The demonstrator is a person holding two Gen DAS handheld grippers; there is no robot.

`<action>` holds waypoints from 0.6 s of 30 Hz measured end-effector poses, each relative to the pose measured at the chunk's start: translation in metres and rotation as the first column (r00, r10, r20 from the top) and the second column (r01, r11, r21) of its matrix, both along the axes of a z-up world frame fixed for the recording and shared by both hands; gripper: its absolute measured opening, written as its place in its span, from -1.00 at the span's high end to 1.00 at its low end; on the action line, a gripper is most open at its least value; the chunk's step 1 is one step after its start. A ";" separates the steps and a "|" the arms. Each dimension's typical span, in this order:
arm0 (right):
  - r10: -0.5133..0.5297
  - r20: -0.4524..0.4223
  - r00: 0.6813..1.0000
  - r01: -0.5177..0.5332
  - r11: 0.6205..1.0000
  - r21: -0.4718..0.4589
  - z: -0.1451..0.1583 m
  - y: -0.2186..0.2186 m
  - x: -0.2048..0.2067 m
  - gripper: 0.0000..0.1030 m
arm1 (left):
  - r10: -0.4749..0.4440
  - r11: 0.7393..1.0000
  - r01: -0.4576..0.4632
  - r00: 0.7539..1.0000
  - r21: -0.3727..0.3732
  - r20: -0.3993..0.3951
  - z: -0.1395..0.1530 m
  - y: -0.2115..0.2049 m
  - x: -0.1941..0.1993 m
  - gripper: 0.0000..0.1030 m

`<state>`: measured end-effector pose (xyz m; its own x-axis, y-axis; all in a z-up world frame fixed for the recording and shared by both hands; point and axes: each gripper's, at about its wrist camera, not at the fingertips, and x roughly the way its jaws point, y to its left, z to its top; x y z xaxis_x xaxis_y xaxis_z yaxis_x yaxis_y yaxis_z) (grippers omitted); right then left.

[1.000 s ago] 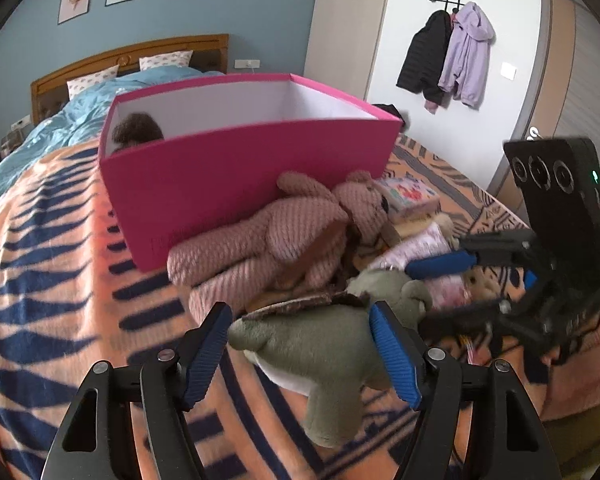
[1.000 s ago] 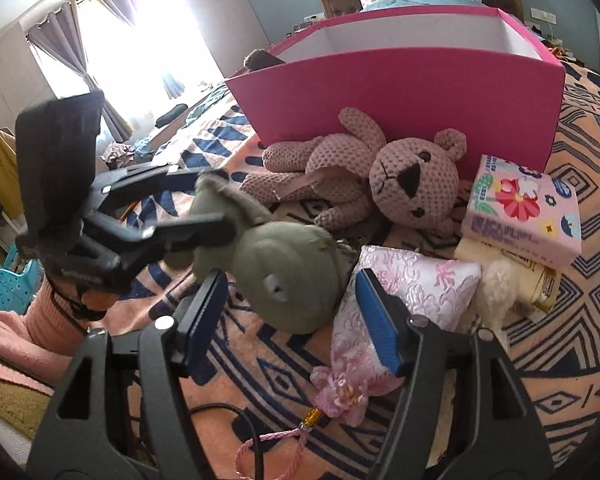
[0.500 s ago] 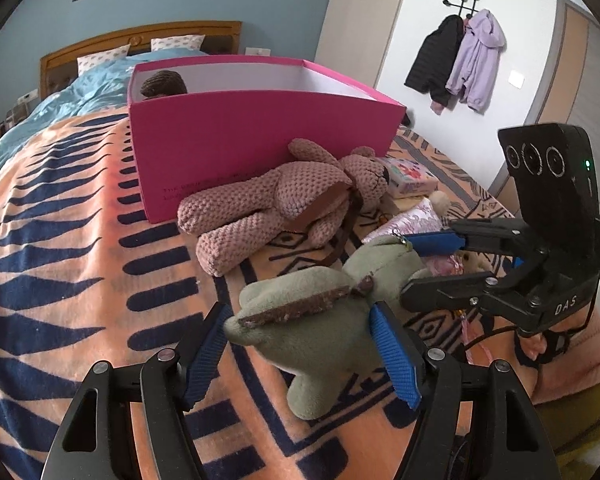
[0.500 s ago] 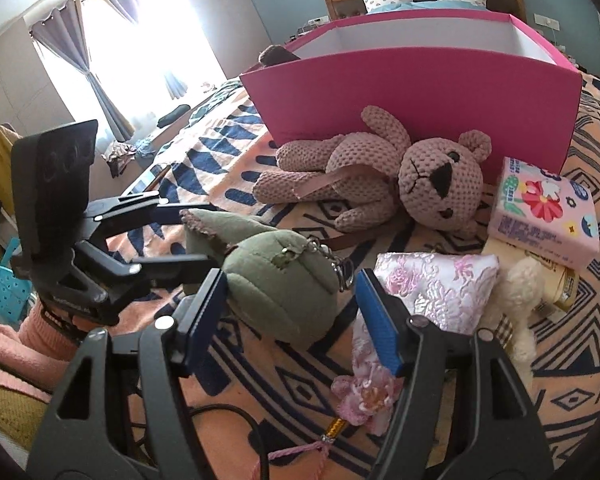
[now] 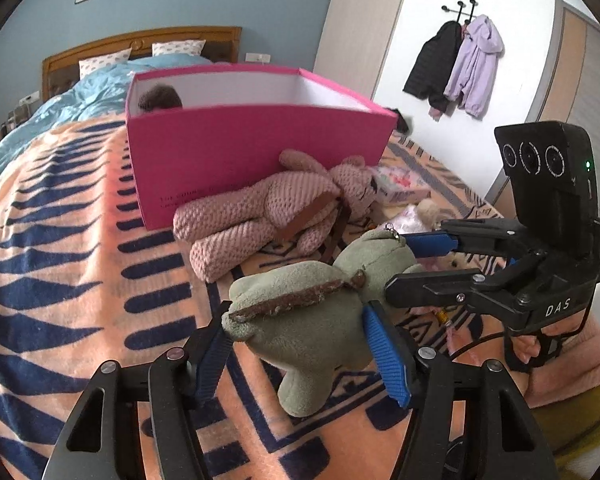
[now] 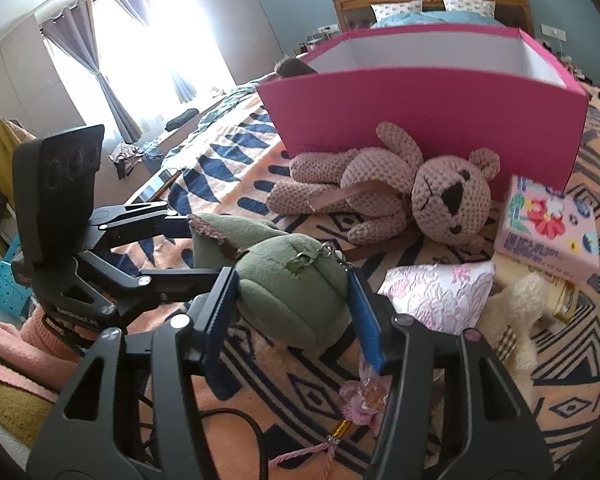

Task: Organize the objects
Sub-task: 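Return the right tool to the pile and grasp the green frog plush, then lift the green frog into the pink box and release it from the right tool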

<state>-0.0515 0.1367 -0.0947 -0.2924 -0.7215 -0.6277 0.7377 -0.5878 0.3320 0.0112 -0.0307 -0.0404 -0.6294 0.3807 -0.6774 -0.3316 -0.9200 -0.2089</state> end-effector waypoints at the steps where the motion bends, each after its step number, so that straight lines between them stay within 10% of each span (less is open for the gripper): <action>1: 0.005 -0.009 1.000 -0.005 1.000 -0.002 0.003 0.001 0.002 -0.11 | 0.000 1.000 0.000 1.000 0.004 -0.011 0.003 0.000 0.001 -0.27; 18: 0.013 -0.201 0.980 -0.025 0.998 -0.057 0.073 -0.002 -0.013 -0.12 | 0.052 0.999 -0.050 0.972 0.014 -0.228 0.080 -0.006 -0.023 -0.27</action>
